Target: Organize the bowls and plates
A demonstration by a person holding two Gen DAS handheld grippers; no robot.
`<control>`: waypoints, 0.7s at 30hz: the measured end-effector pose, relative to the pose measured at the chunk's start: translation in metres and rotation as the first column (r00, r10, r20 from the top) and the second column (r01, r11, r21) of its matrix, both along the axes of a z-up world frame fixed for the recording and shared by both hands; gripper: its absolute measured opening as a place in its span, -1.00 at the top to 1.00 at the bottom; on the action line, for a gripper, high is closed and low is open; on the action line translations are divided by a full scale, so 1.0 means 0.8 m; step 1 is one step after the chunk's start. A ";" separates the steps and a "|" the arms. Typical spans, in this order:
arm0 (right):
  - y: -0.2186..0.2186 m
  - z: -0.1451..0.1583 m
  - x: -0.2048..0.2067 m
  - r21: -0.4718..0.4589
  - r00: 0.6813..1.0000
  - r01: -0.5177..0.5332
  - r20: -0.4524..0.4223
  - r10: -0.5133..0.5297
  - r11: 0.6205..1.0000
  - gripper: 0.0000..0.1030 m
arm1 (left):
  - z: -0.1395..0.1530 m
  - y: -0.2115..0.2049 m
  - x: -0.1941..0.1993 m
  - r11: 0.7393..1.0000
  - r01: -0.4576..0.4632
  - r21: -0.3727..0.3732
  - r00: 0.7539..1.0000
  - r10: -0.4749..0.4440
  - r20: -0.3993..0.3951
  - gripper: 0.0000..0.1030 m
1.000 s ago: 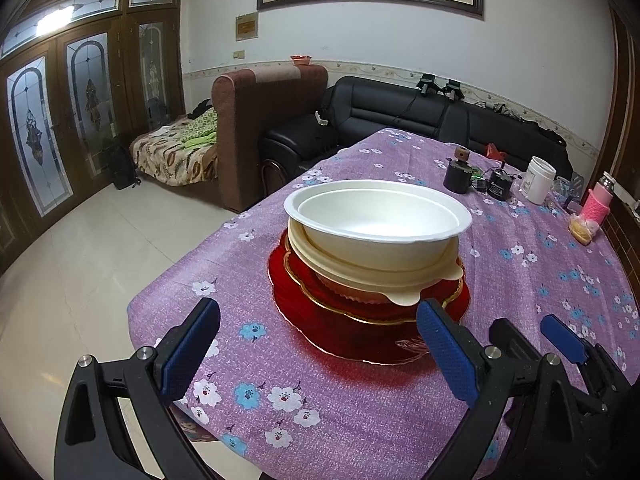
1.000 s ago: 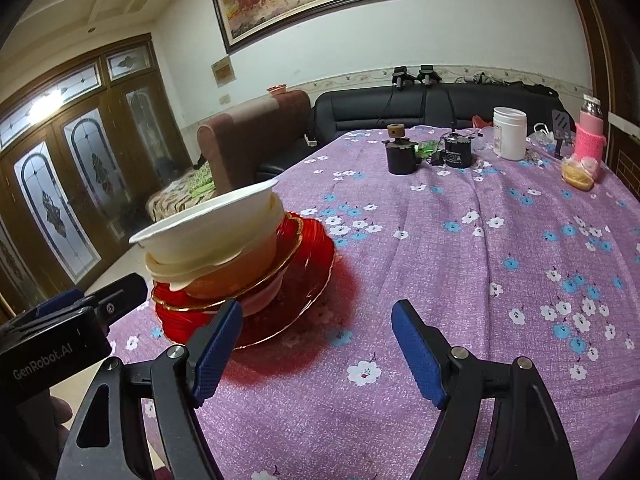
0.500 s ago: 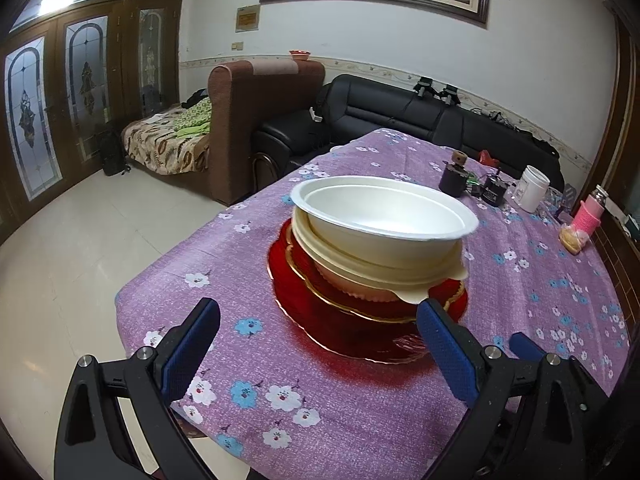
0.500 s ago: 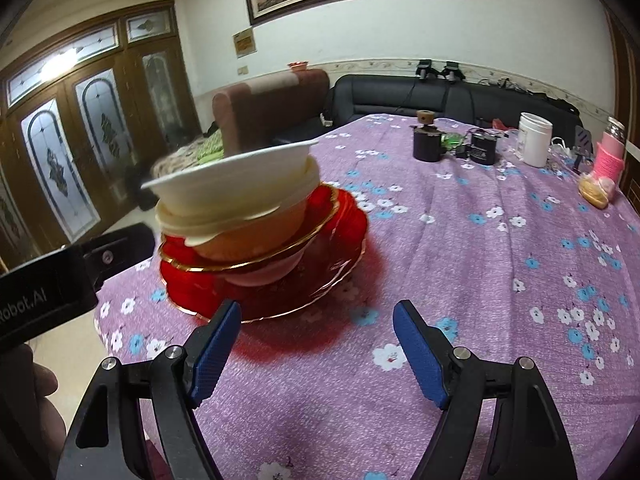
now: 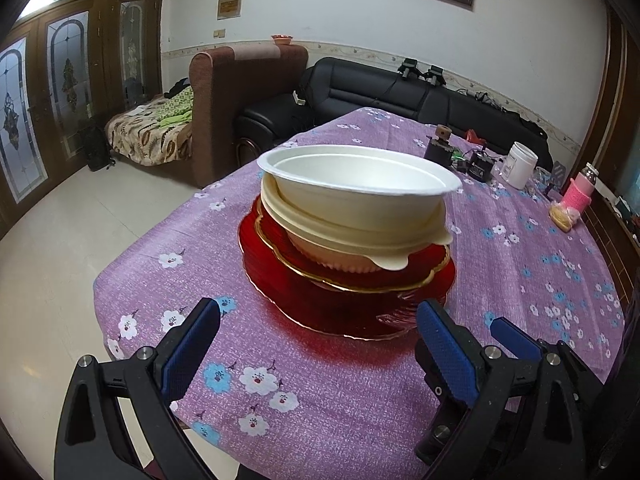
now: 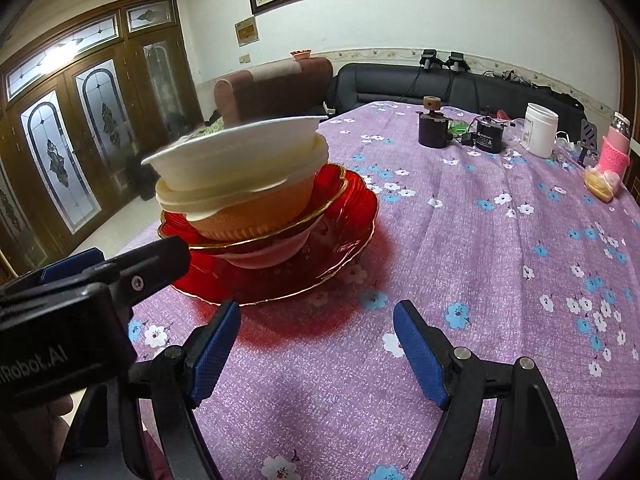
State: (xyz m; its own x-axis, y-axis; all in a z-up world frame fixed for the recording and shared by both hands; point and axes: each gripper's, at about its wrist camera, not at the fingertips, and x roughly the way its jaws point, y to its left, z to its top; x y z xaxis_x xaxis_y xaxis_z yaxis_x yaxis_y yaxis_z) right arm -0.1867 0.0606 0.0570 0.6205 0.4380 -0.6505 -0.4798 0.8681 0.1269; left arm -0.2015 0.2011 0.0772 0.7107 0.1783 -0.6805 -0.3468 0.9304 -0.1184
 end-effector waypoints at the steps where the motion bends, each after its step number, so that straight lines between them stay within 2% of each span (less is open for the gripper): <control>1: 0.000 0.000 -0.001 -0.001 1.000 -0.001 0.001 0.001 1.000 -0.61 | 0.000 0.000 0.000 1.000 0.002 0.002 1.000 -0.002 -0.001 -0.92; 21: -0.006 0.001 -0.009 0.005 1.000 0.006 0.002 -0.006 1.000 -0.63 | -0.006 -0.013 0.004 1.000 0.009 0.019 1.000 -0.008 -0.021 -0.91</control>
